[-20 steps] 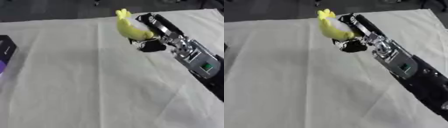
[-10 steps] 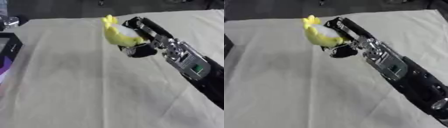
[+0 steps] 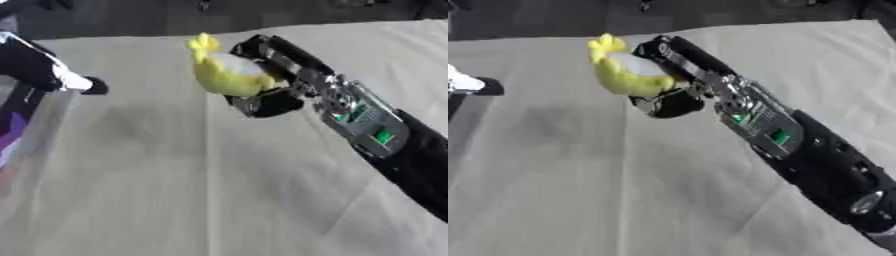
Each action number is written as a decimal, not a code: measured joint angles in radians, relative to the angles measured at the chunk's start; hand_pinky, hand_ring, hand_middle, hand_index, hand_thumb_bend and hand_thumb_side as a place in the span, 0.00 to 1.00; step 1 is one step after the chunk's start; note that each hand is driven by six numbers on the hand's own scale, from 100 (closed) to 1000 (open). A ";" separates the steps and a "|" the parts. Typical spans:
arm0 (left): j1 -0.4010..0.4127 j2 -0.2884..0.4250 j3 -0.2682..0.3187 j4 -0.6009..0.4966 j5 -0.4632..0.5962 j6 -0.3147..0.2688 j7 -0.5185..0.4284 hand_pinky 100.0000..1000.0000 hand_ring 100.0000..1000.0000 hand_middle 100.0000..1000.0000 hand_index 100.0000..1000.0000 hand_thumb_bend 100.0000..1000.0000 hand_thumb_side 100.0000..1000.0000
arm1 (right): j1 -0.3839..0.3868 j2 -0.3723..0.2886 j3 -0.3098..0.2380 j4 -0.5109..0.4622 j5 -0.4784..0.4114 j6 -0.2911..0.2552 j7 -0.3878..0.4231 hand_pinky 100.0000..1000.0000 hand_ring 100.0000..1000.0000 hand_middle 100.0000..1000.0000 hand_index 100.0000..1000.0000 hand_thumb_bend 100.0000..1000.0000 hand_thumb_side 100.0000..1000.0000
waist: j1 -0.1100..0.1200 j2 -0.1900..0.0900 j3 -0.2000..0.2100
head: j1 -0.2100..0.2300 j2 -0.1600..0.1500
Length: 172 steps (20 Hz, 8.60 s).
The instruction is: Pick up the objects with one hand, pass them to the other hand, and then place them into the box on the other side of the table.
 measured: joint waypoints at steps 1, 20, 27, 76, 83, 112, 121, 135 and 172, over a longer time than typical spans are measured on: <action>-0.009 -0.013 -0.013 0.003 -0.017 0.002 -0.018 0.81 0.79 0.81 0.95 0.85 0.12 | -0.001 0.001 0.007 0.000 0.000 0.004 0.013 0.76 0.48 0.35 0.52 0.00 0.00 | 0.000 0.000 0.001 | 0.000 0.000; -0.069 -0.177 -0.099 0.069 -0.172 -0.071 -0.058 0.80 0.78 0.79 0.88 0.82 0.07 | -0.050 0.016 0.040 -0.112 -0.006 0.017 0.138 0.77 0.48 0.35 0.52 0.00 0.00 | 0.000 0.000 0.007 | -0.022 0.007; -0.066 -0.198 -0.111 0.079 -0.131 -0.083 -0.036 0.77 0.74 0.71 0.78 0.68 0.05 | -0.057 0.016 0.040 -0.130 -0.006 0.024 0.158 0.77 0.48 0.35 0.52 0.00 0.00 | 0.000 0.000 0.007 | -0.027 0.007; -0.039 -0.130 -0.107 -0.012 0.182 -0.105 0.050 0.72 0.69 0.68 0.72 0.43 0.01 | -0.011 -0.001 0.026 -0.155 -0.005 0.187 0.126 0.73 0.47 0.34 0.51 0.00 0.00 | 0.000 0.006 0.006 | -0.070 0.018; -0.042 -0.151 -0.111 0.009 0.194 -0.122 0.066 0.71 0.67 0.66 0.72 0.35 0.01 | -0.013 0.003 0.026 -0.151 -0.014 0.190 0.141 0.73 0.47 0.33 0.51 0.00 0.00 | 0.000 0.010 0.006 | -0.077 0.025; -0.047 -0.212 -0.122 0.083 0.088 -0.106 -0.015 0.67 0.50 0.41 0.50 0.00 0.00 | -0.005 0.006 0.018 -0.139 -0.018 0.156 0.130 0.73 0.46 0.34 0.52 0.00 0.00 | 0.000 0.013 -0.004 | -0.060 0.012; -0.047 -0.224 -0.122 0.093 0.108 -0.047 0.082 0.62 0.44 0.30 0.38 0.15 0.00 | -0.004 0.006 0.014 -0.136 0.001 0.136 0.140 0.78 0.62 0.54 0.75 0.49 0.03 | 0.000 0.013 -0.005 | -0.060 0.012; -0.027 -0.197 -0.122 0.098 0.070 -0.040 0.090 0.63 0.44 0.32 0.39 0.35 0.00 | 0.005 0.007 0.001 -0.142 0.140 0.035 0.138 0.84 0.80 0.75 0.93 0.36 0.44 | 0.000 0.014 -0.008 | -0.046 0.013; 0.309 0.232 0.211 0.139 0.002 0.006 0.318 0.65 0.49 0.41 0.44 0.47 0.00 | 0.092 -0.031 -0.039 -0.155 0.161 0.109 0.023 0.85 0.81 0.77 0.93 0.34 0.33 | -0.001 0.018 -0.038 | 0.252 -0.039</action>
